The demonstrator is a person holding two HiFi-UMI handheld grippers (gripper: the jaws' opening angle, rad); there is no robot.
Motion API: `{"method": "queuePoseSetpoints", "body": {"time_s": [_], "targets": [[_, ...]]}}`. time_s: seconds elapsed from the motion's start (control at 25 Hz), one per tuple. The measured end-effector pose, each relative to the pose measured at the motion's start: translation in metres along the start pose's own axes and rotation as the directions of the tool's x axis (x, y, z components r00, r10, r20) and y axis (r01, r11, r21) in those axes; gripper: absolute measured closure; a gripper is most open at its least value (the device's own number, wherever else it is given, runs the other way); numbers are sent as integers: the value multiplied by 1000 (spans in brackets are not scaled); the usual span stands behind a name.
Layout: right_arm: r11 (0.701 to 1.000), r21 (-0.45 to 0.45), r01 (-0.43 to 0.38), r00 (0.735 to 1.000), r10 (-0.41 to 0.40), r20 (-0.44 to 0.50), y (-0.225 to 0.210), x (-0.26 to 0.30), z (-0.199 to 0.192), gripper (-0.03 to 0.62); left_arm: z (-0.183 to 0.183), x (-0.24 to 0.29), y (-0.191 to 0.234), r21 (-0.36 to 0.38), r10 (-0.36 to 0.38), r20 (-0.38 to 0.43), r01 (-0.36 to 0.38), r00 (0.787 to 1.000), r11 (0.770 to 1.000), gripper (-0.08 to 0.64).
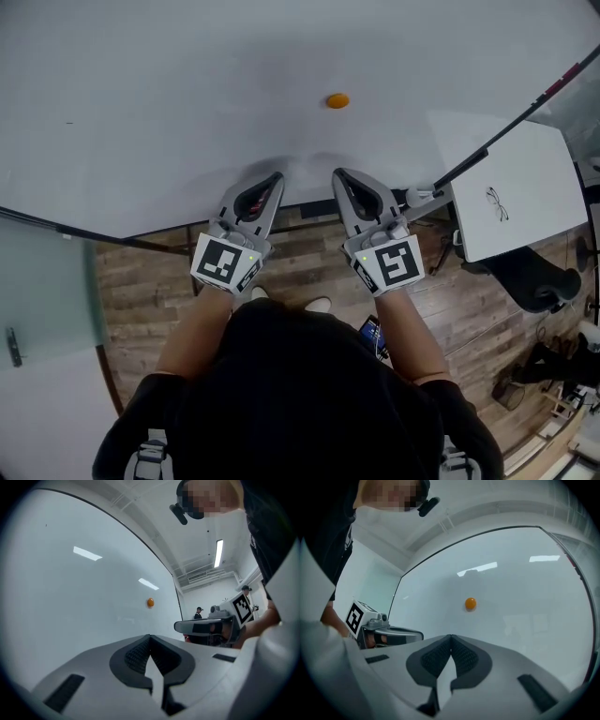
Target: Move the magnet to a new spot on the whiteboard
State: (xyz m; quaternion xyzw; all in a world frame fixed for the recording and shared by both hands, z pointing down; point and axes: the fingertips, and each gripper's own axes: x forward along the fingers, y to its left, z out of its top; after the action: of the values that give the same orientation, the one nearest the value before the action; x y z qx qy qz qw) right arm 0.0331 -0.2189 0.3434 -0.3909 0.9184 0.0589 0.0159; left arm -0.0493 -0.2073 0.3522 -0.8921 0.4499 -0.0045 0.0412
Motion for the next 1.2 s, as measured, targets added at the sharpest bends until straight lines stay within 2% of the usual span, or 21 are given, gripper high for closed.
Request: {"method": "queuePoseSetpoints", "body": {"time_s": [0.28,0.6,0.84,1.2], "targets": [[994,2,110,993,-110,48,-18,5,15,592,10,3,7,15,2,10,-3,1000,1000,558],[985,-43,169,983,-166,74,-22,21,37,589,12,1,6,11,-38,10,38,999,999,558],[967,-78,244,964,-233,127,-32,32,58,583,14,-4,7,8,-57,11,57,998,998,558],[940,-85,329,933,-310,182,-46,44,80,509,15,-12,14,5,-61,14,61,998,998,558]]}}
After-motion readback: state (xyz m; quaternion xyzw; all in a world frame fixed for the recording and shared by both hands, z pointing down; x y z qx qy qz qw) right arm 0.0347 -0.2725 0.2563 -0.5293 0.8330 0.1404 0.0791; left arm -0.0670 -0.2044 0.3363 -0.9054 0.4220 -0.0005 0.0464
